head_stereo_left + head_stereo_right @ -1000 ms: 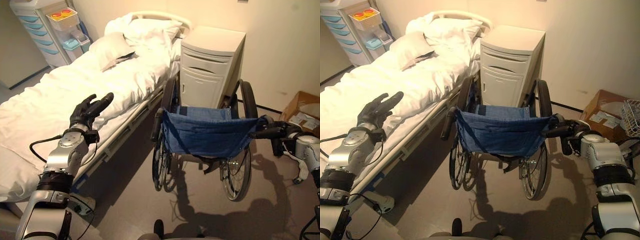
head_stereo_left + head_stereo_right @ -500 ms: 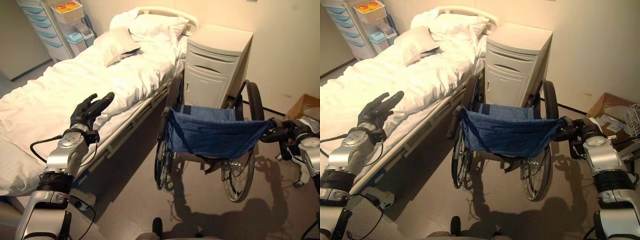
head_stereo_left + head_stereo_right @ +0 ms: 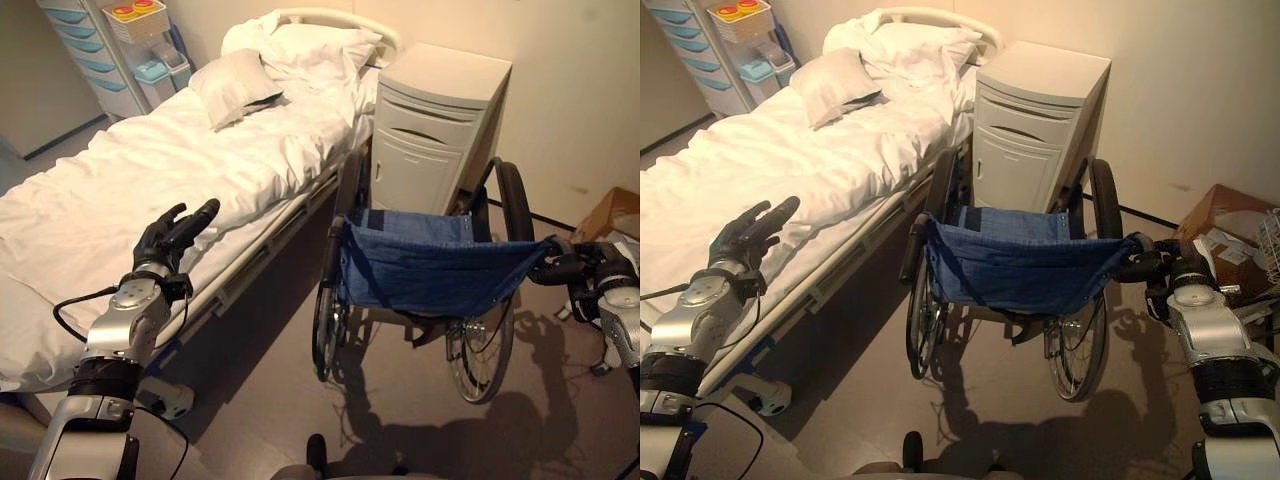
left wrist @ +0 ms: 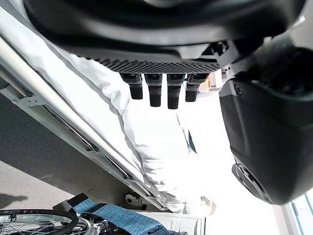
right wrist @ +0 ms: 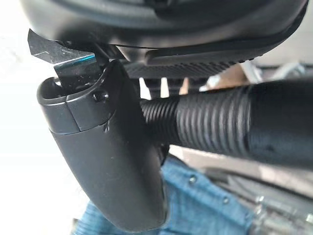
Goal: Push the wheelchair next to the bed
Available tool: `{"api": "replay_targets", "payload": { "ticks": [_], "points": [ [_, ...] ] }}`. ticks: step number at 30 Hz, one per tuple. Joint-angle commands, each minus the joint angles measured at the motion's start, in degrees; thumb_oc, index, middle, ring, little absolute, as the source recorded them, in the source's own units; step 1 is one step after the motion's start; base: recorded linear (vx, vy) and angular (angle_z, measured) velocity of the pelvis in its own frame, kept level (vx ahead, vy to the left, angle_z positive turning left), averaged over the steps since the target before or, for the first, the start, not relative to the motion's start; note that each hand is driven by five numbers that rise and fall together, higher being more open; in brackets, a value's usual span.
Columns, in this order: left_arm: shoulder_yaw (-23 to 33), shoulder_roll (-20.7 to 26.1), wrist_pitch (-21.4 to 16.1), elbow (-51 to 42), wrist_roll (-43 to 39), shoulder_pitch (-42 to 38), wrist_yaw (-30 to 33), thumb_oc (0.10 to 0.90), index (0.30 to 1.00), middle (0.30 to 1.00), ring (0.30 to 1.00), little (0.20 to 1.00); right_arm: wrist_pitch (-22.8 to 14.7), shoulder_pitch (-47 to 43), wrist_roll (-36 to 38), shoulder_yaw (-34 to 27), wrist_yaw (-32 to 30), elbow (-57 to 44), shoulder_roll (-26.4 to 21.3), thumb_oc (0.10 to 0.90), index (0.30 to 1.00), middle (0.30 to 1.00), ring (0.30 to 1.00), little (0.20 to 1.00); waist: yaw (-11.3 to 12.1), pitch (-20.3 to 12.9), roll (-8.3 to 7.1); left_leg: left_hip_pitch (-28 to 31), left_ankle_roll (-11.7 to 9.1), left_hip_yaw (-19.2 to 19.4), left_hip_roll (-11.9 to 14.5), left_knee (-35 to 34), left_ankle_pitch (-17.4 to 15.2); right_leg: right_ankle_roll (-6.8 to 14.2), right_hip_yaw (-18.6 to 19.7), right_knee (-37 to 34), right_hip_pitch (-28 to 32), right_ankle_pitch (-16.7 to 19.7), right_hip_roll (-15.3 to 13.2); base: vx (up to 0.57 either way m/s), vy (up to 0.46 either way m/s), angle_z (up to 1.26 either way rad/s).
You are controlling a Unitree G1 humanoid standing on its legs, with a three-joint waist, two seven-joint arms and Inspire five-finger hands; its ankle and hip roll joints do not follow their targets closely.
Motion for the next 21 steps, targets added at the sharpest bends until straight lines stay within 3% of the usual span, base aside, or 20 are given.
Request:
{"api": "replay_targets", "payload": {
  "ticks": [1,5,12,15,21],
  "points": [
    [3.6,3.0,-8.5,-0.6,0.3,-2.3,-0.8,0.800,0.900,0.900,0.900,0.900,-16.8,-5.6,16.3,-9.1,-9.4,0.2,-3.1,0.800,0.900,0.900,0.900,0.900,0.5,-8.3,-1.29,7.1,-1.1,4.1,-0.6,0.6,-8.6,-0.9,3.5,0.0,-4.2,6.8,1.9,0.00,0.000,0.00],
    [2.5,3.1,-9.3,1.4,-0.2,-3.0,-1.4,0.800,0.900,0.900,0.900,0.900,-21.3,-4.6,29.9,-12.5,-8.6,5.1,-0.5,0.800,0.900,0.900,0.900,0.900,0.4,-8.5,-1.39,7.2,-1.1,4.0,-0.6,0.6,-8.8,-0.9,3.3,0.0,-4.1,6.8,2.0,0.01,-0.001,0.00],
    [0.9,3.0,-9.3,1.5,-1.5,-3.2,-0.4,0.800,0.900,0.900,0.900,0.900,-25.4,-4.0,40.6,-14.7,-13.0,8.6,0.2,0.800,0.900,0.900,0.900,0.900,0.0,-8.7,-1.55,7.2,-1.0,4.0,-0.7,0.6,-8.8,-1.1,4.0,0.0,-4.3,6.9,2.4,0.00,0.000,0.00],
    [0.5,2.5,-9.4,1.2,-1.2,-2.9,-0.2,0.800,0.900,0.900,0.900,0.900,-25.1,-3.6,38.2,-15.1,-14.1,9.9,0.0,0.800,0.900,0.900,0.900,0.900,0.0,-8.7,-1.67,7.2,-0.9,3.8,-0.8,0.6,-8.8,-1.2,4.2,0.0,-4.3,6.9,2.5,0.00,0.000,0.00],
    [0.3,2.0,-9.1,-1.1,-1.9,-1.5,1.3,0.800,0.900,0.900,0.900,0.900,-21.7,-1.0,16.6,-12.6,-13.9,11.8,-4.3,0.800,0.900,0.900,0.900,0.900,-0.3,-8.3,-1.91,7.1,-0.7,3.8,-1.0,0.6,-8.5,-1.2,5.1,0.0,-4.5,7.3,2.7,0.00,0.000,0.00]
  ]
}}
